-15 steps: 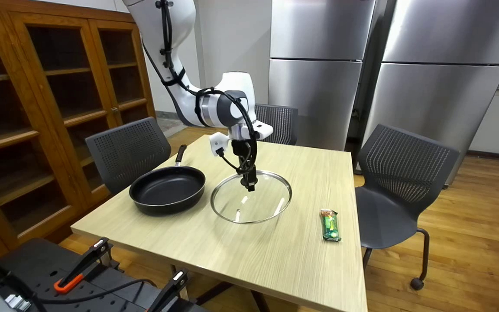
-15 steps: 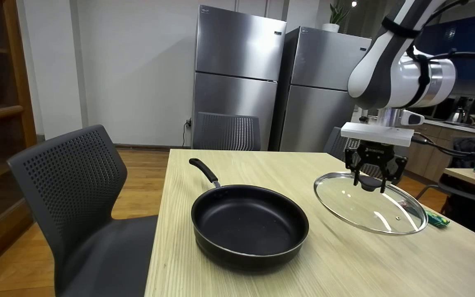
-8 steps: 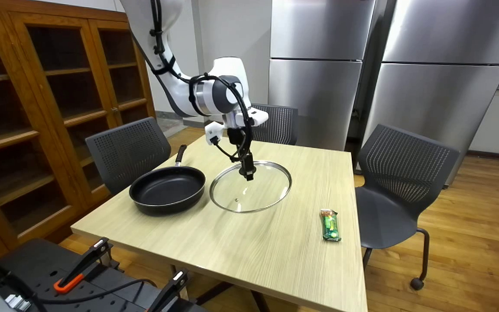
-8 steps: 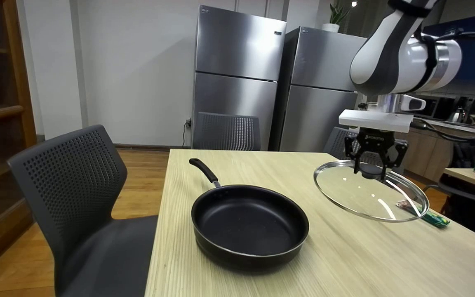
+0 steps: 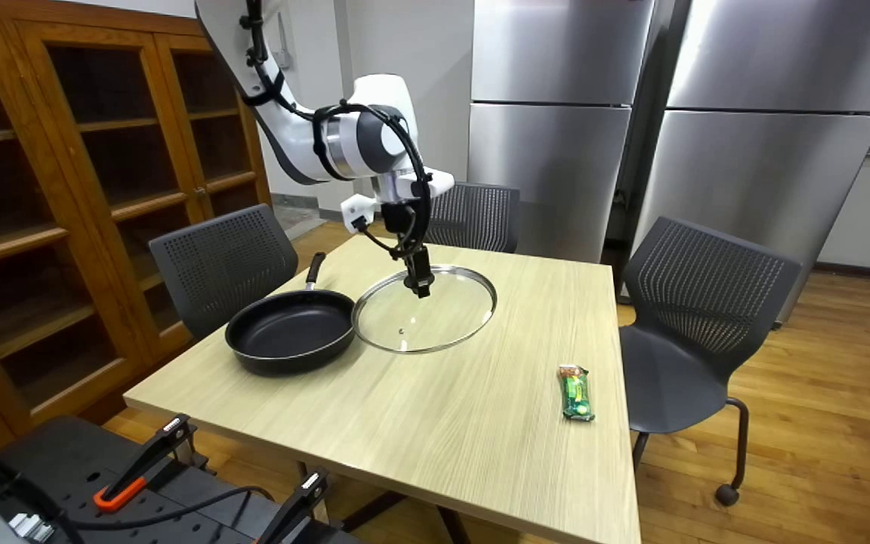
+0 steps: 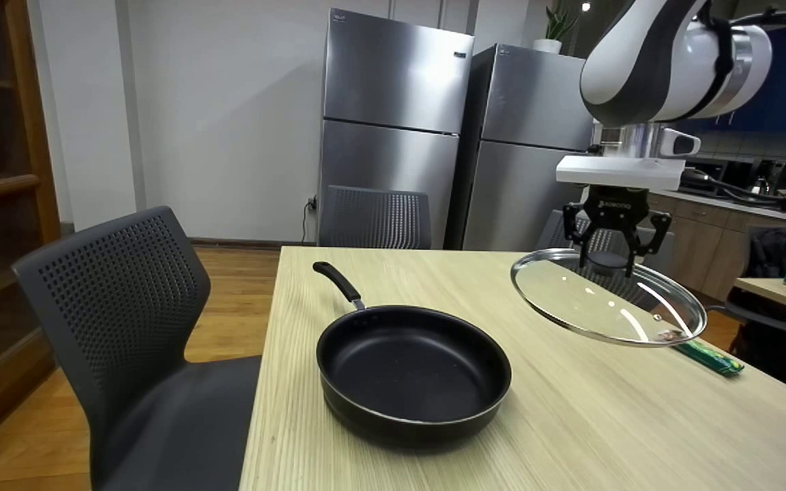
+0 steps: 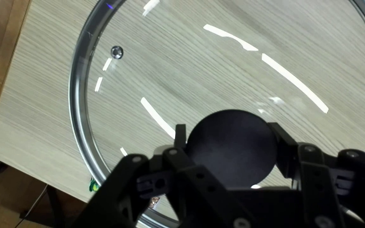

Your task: Put the lid on the pan

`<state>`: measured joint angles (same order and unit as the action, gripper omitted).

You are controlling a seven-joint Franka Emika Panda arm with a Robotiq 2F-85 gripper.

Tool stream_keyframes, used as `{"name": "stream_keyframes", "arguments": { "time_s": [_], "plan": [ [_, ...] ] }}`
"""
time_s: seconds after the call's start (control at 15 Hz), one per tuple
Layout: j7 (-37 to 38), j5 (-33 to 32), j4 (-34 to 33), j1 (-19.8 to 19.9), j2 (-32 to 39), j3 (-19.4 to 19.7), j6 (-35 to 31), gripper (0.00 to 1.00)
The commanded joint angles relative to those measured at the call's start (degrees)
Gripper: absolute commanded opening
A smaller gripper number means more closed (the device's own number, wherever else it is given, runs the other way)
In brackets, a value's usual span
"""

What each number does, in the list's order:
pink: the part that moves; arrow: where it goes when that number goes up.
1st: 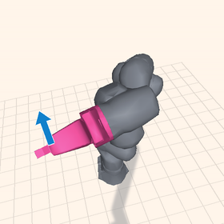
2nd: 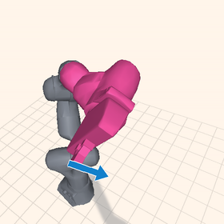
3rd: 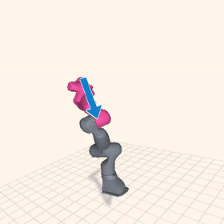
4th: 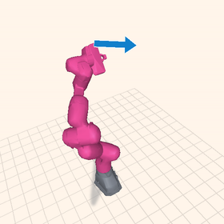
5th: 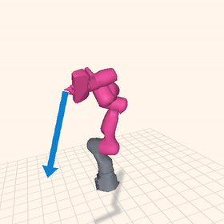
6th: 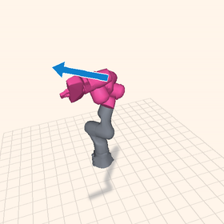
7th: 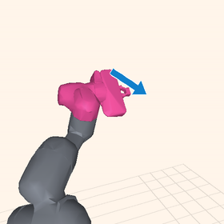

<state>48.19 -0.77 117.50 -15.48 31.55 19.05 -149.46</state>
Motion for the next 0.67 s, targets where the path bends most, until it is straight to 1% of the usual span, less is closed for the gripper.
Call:
{"name": "stream_keyframes", "arguments": {
  "time_s": [0.0,0.33,0.6],
  "plan": [
    [3.0,-3.8,2.3,-1.0,-5.1,-1.4,2.7,0.39],
    [4.9,-6.4,2.1,-2.5,-4.9,-4.0,3.9,0.39],
    [7.0,-8.2,1.1,-4.5,-3.9,-6.2,4.8,0.39]
  ]
}}
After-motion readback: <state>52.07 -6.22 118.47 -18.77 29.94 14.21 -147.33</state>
